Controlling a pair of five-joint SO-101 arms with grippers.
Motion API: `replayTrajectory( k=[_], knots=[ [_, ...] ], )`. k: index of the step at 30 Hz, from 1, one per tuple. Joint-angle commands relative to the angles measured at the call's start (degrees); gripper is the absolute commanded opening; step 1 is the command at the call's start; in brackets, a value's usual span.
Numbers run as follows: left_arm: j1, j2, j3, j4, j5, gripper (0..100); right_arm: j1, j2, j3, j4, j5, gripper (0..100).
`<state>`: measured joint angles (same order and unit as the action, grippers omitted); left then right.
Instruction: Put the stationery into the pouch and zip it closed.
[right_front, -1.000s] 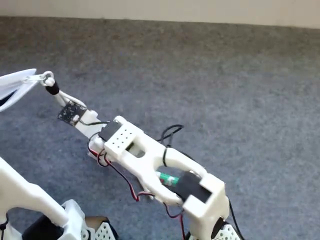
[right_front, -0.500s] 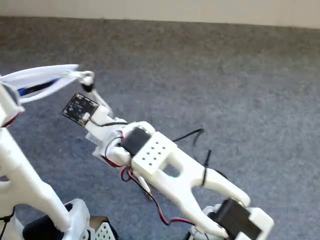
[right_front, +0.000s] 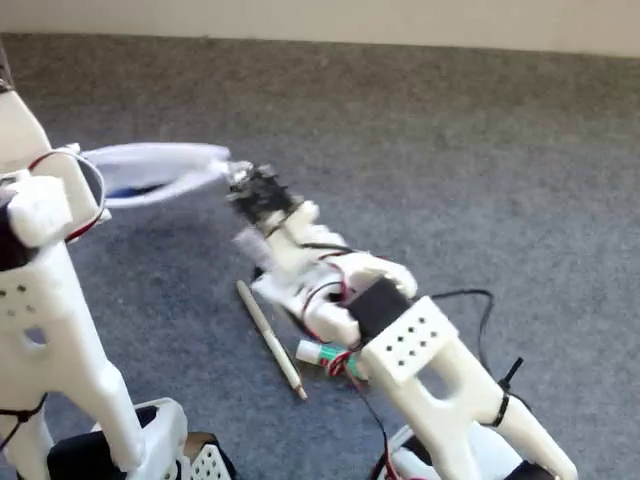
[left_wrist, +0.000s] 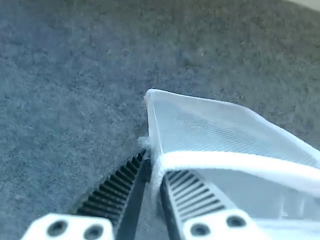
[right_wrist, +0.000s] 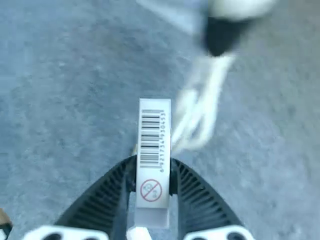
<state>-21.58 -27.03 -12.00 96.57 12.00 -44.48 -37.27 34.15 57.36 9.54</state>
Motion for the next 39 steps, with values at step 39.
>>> replayTrajectory(
  k=[39],
  knots=[
    [1.0,-2.0,13.1,-5.9,0.8,1,21.8,40.7,-14.2,-3.6,-5.1,13.8]
  ],
)
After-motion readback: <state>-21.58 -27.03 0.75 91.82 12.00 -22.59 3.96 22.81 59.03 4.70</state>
